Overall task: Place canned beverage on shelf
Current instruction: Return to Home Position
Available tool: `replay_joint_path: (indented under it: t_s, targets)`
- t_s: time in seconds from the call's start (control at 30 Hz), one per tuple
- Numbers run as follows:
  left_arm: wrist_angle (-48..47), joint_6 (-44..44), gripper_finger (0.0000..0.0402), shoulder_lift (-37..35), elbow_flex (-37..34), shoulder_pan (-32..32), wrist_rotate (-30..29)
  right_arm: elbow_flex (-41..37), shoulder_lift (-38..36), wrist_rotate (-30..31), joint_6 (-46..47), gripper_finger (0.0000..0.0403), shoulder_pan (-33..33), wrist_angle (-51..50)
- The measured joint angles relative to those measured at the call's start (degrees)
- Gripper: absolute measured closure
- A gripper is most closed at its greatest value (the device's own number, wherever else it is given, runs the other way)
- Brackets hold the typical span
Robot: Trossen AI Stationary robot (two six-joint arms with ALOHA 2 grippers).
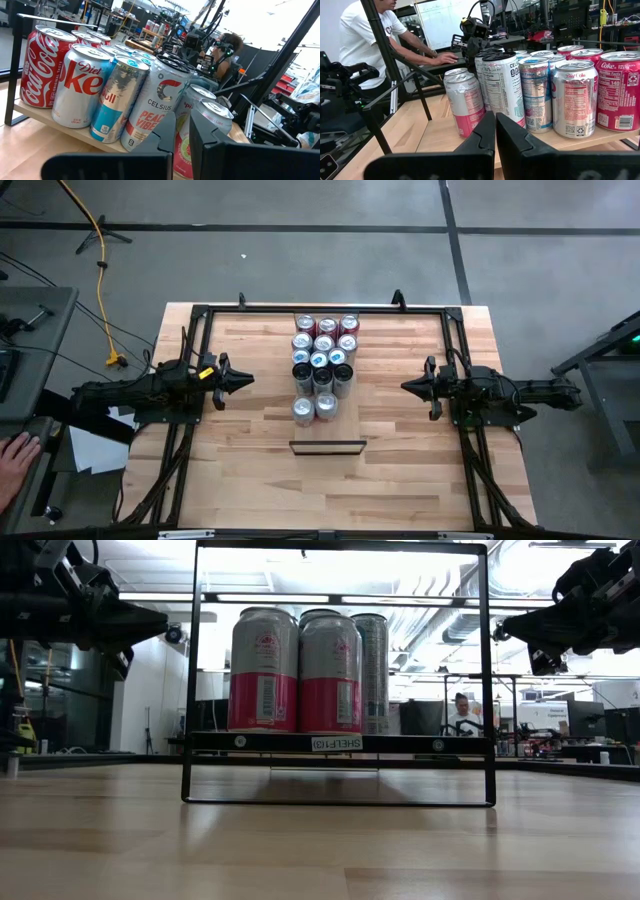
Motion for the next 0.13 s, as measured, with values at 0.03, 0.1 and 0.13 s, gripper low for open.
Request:
replay_joint_path:
  t_s: [0.03, 0.1, 0.13]
  targets:
    - [0.0, 0.0, 0.0398, 0.0, 0.0, 0.0, 0.01, -0.01, 0.0, -0.01, 0.01, 0.0402, -0.01, 0.02]
    - [0.01, 0.0, 0.0398, 0.0, 0.0, 0.0, 0.0, -0.02, 0.0, 0.0, 0.02, 0.0402, -0.02, 0.01]
    - [0.01, 0.0, 0.0398, 0.0, 0.0, -0.02, 0.0, -0.02, 0.0, 0.0, 0.0, 0.0402, 0.0, 0.01]
